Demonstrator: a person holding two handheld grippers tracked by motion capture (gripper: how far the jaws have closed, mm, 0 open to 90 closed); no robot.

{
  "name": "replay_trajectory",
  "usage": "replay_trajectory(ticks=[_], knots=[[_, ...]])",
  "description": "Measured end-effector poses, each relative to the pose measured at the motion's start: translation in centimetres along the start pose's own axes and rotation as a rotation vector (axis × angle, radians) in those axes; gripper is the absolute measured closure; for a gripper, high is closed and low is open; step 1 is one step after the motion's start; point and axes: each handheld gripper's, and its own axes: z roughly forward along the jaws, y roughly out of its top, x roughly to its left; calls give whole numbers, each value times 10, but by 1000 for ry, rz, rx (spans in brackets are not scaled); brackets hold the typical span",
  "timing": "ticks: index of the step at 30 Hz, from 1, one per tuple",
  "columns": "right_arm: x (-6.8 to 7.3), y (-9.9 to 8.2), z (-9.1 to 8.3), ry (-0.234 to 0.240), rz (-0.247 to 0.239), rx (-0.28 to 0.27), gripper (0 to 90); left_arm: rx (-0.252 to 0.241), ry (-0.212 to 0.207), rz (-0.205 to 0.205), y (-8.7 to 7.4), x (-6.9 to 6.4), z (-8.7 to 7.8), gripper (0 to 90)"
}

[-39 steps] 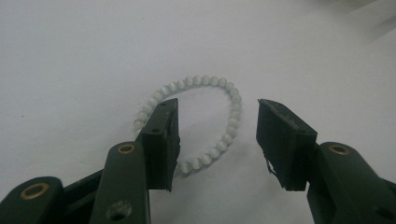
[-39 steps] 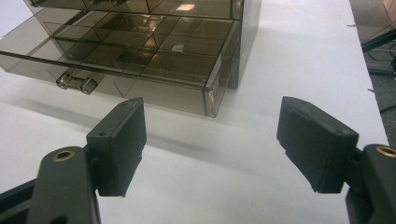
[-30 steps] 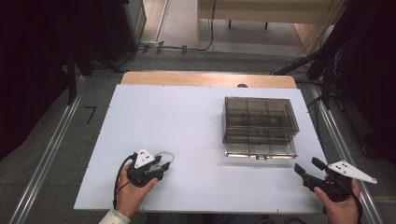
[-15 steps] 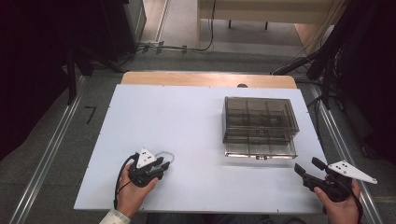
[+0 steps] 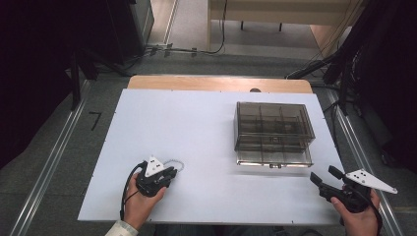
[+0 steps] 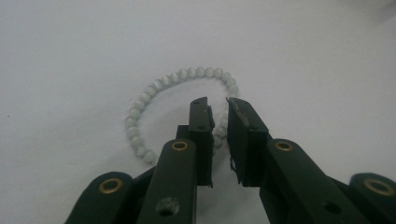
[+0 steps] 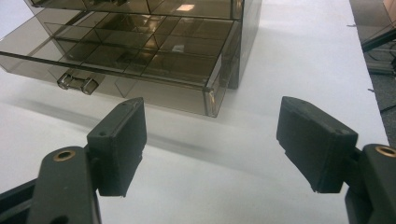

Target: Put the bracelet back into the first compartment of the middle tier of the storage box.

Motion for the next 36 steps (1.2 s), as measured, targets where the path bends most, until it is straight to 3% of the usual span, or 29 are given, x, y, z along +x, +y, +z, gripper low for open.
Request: replay_trajectory(ticks=[7,19,36], knots=[[0,0,0,1,2,2,227,6,2,-4,0,1,1,850],[2,0,1,3,3,6,228,7,30,29,0,-4,2,872],[2,0,0,7,9,0,228,3,10,7,0,-1,1,880]])
